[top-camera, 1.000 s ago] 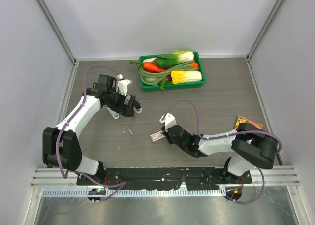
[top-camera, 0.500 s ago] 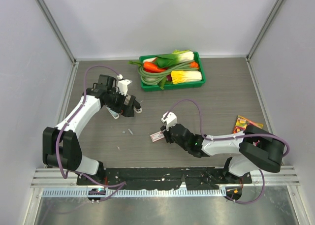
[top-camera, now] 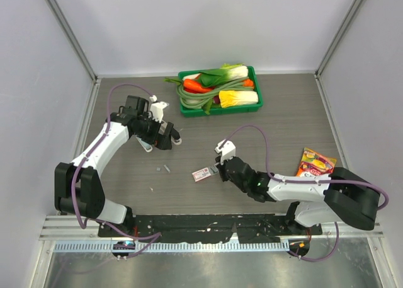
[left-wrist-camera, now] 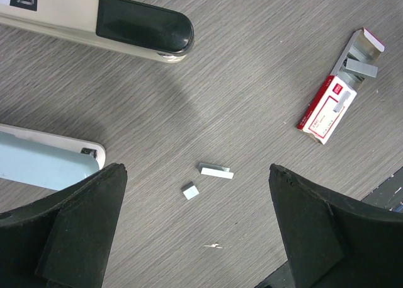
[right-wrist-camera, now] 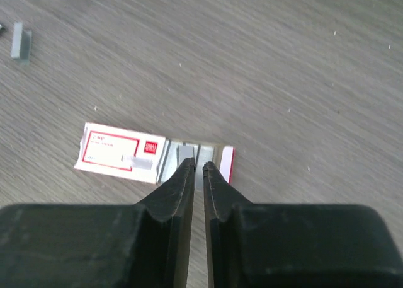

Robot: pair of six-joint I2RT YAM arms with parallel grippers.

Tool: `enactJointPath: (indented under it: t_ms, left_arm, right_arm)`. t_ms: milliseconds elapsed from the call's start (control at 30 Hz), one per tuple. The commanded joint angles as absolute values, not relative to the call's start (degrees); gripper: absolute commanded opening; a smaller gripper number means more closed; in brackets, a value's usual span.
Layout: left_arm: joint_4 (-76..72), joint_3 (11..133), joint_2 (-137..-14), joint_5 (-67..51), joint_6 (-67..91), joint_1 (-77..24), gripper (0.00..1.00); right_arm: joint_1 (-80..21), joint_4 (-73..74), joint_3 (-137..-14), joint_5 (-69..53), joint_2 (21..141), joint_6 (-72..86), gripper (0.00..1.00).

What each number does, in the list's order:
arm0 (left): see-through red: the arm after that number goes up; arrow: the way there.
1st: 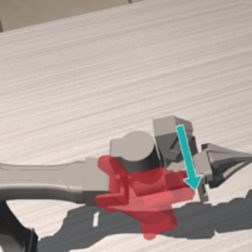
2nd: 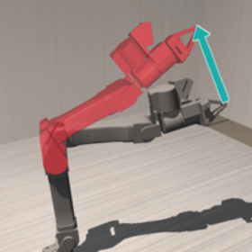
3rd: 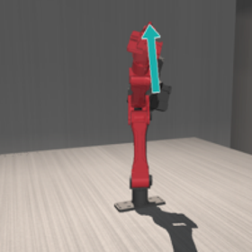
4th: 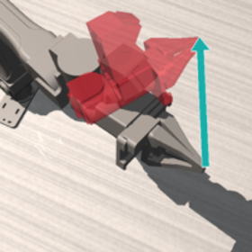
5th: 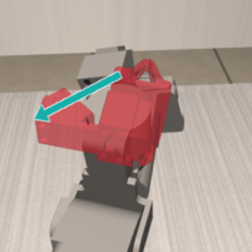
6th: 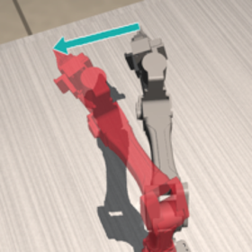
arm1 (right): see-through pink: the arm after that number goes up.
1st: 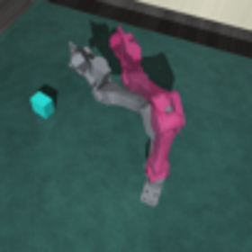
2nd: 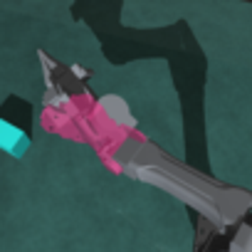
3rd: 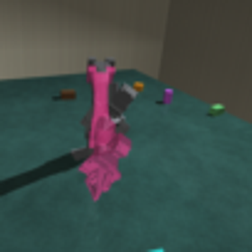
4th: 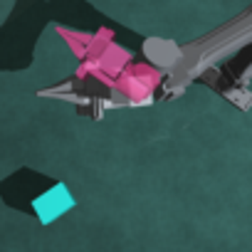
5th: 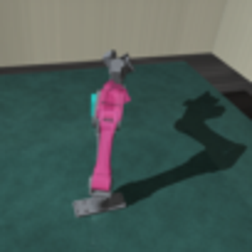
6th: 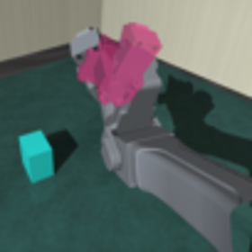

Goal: Unload the staples from the stapler

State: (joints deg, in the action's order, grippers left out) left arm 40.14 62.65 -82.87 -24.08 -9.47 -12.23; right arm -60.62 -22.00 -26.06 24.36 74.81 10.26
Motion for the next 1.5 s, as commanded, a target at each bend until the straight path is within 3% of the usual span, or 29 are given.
enactJointPath:
  t_ms: [0, 367, 1467]
  left_arm:
    - [39.4, 62.6, -82.2, -25.4, -9.8, -11.8, 1.0]
    - [40.1, 63.5, -83.0, -25.8, -9.8, -11.8, 1.0]
    - [40.2, 63.2, -83.1, -26.2, -10.0, -11.8, 1.0]
  right_arm:
    - [-60.6, -19.4, -23.6, 25.7, 70.5, 14.5, 0.16]
    - [-60.6, -16.1, -23.7, 25.8, 73.4, 16.3, 0.26]
    - [-60.6, -21.4, -26.9, 23.7, 79.6, 12.3, 0.25]
